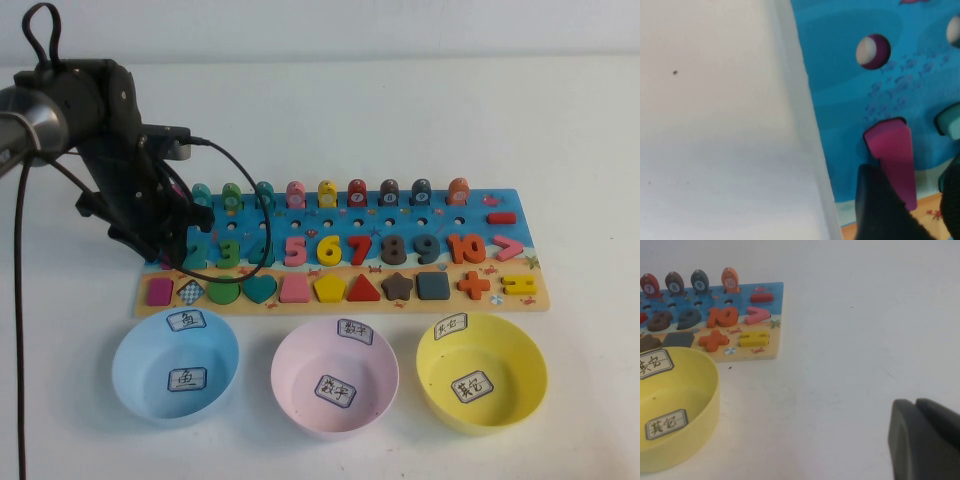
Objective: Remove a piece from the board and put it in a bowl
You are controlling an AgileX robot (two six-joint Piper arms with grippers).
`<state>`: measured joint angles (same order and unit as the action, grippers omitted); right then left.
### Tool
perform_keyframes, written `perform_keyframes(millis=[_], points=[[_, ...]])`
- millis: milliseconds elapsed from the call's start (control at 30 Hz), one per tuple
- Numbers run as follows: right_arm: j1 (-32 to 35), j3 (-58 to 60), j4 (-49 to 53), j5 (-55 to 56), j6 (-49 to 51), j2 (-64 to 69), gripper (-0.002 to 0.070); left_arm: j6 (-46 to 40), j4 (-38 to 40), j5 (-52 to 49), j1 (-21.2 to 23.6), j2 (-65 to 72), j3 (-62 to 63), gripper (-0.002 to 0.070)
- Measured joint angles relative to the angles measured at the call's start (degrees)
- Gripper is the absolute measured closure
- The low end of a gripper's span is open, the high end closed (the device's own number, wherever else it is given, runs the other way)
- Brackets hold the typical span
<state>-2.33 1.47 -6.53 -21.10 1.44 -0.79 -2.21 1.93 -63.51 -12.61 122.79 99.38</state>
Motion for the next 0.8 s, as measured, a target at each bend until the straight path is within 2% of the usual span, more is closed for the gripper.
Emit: perform_keyframes(millis=[233,500,800], points=[[0.0,0.0,0.0,0.0,0.0,0.0,0.0694,0.0,0.0,0.0,0.0,0.0,0.0,0.0432],[0.0,0.0,0.0,0.0,0.0,0.0,0.0694,0.0,0.0,0.6,0.0,-0.2,0.0,0.0371],[0.0,0.0,0.0,0.0,0.0,0.0,0.0694,-0.2,-0.4,0.6,0.0,-0.4,0.0,0.0366]])
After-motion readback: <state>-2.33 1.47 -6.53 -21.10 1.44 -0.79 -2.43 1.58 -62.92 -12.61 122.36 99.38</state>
